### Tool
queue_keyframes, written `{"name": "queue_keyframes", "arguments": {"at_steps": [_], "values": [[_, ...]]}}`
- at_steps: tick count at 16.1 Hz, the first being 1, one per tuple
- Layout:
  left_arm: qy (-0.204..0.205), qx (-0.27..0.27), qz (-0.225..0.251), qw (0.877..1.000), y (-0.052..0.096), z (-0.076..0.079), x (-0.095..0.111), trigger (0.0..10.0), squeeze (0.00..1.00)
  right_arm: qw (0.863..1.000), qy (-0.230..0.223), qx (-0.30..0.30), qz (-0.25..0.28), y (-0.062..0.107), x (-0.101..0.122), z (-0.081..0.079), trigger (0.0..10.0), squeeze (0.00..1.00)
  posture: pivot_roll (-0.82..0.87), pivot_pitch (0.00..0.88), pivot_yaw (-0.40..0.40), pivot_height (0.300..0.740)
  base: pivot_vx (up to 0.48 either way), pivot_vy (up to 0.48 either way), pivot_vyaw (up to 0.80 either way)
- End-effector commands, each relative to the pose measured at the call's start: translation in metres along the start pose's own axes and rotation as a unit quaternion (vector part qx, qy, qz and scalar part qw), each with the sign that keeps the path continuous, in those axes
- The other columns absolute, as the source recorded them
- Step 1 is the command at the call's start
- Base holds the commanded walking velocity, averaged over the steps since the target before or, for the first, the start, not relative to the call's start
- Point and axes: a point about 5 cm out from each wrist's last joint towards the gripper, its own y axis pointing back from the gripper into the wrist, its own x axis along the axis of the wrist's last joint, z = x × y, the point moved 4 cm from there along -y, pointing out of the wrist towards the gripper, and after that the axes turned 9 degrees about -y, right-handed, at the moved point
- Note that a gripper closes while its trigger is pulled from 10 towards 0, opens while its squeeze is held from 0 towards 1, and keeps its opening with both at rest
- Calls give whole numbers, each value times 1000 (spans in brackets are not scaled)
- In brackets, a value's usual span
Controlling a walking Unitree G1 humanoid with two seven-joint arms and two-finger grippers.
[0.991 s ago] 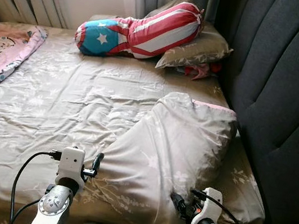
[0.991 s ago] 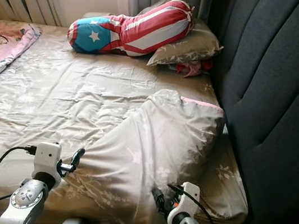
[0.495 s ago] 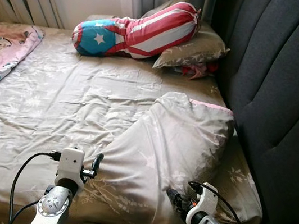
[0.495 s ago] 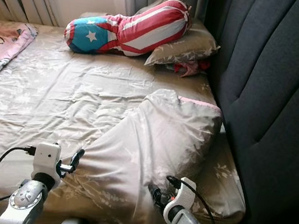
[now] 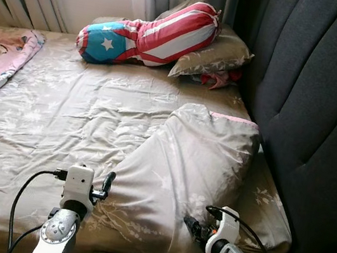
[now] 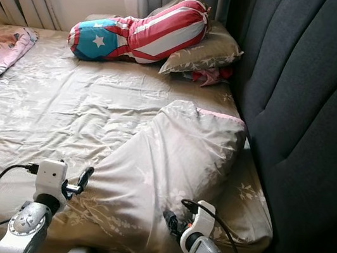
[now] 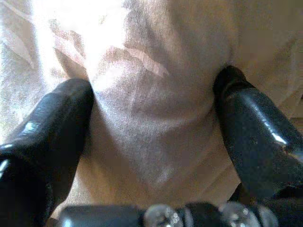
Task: Clean up the room
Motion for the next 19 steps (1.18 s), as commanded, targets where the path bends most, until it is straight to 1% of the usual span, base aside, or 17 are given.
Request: {"name": "queue_keyframes", "arguments": {"at_steps": [1, 7, 9, 11, 13, 19], "values": [[-9, -4, -5, 1000, 1, -1, 0, 10000, 0, 999, 0, -4, -33, -2, -19, -2, 0, 0, -7, 12, 28, 630, 0, 0, 0], [-9, -4, -8, 1000, 4, -2, -1, 10000, 0, 999, -14, 4, -36, -6, -26, -13, 0, 0, 2, 25, 25, 630, 0, 0, 0], [-11, -4, -11, 1000, 6, -2, -2, 10000, 0, 999, -15, 7, -35, -9, -27, -21, 0, 0, 3, 25, 26, 630, 0, 0, 0], [-11, -5, -12, 1000, 6, -2, -2, 10000, 0, 999, -17, 9, -33, -10, -25, -26, 0, 0, 3, 26, 27, 630, 0, 0, 0], [-10, -6, -14, 1000, 6, -1, -2, 10000, 0, 999, -17, 8, -31, -11, -25, -26, 0, 0, 2, 26, 27, 630, 0, 0, 0], [-11, -8, -19, 1000, 8, 1, -5, 10000, 0, 999, -15, -4, -28, -9, -26, -20, 0, 0, 1, 26, 25, 630, 0, 0, 0]]}}
